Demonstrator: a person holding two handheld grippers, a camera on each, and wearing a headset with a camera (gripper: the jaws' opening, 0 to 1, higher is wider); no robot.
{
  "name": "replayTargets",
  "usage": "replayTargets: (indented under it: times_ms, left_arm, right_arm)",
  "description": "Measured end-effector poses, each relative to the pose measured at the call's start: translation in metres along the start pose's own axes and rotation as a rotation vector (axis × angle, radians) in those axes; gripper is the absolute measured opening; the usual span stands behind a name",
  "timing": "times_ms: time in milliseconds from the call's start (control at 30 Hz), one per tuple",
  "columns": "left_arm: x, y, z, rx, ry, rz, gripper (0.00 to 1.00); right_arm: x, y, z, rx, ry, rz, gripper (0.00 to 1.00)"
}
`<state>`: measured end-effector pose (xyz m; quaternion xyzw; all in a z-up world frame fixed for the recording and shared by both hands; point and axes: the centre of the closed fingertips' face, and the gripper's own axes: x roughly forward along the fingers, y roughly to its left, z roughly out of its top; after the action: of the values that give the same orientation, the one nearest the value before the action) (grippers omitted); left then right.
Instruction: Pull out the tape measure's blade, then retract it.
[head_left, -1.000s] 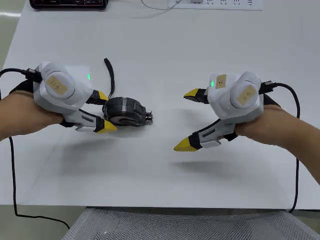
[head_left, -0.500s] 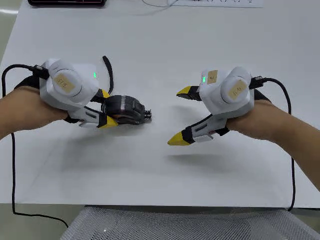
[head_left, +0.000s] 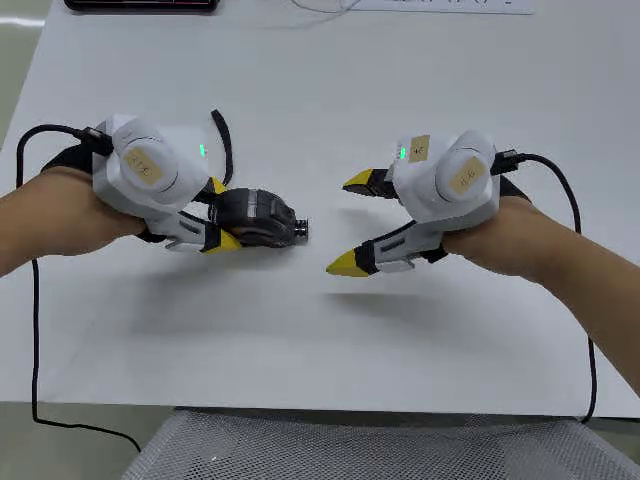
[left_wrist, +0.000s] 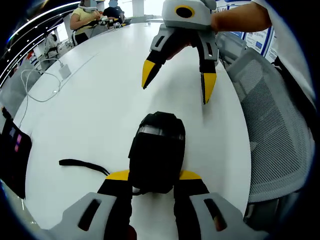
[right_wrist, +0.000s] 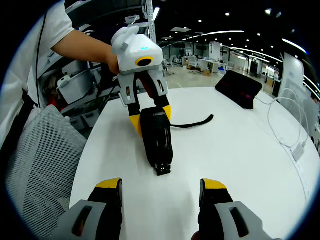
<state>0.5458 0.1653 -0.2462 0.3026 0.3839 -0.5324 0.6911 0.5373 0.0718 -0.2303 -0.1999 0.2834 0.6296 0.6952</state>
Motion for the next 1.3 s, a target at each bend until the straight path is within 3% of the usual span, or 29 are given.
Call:
replayTargets:
  times_ms: [500,1300]
  left_arm:
    - [0.000,0.000,0.000,0.007,0.005,-0.005,0.27]
    - [0.000,0.000,0.000,0.014,0.005,-0.009,0.27]
  right_arm:
    - [0.027,-0.005,0.002,-0.043,-0.014,0.025,0.35]
    - [0.049,-0.003,-0.001,-0.078,-0.024,0.066,0.14]
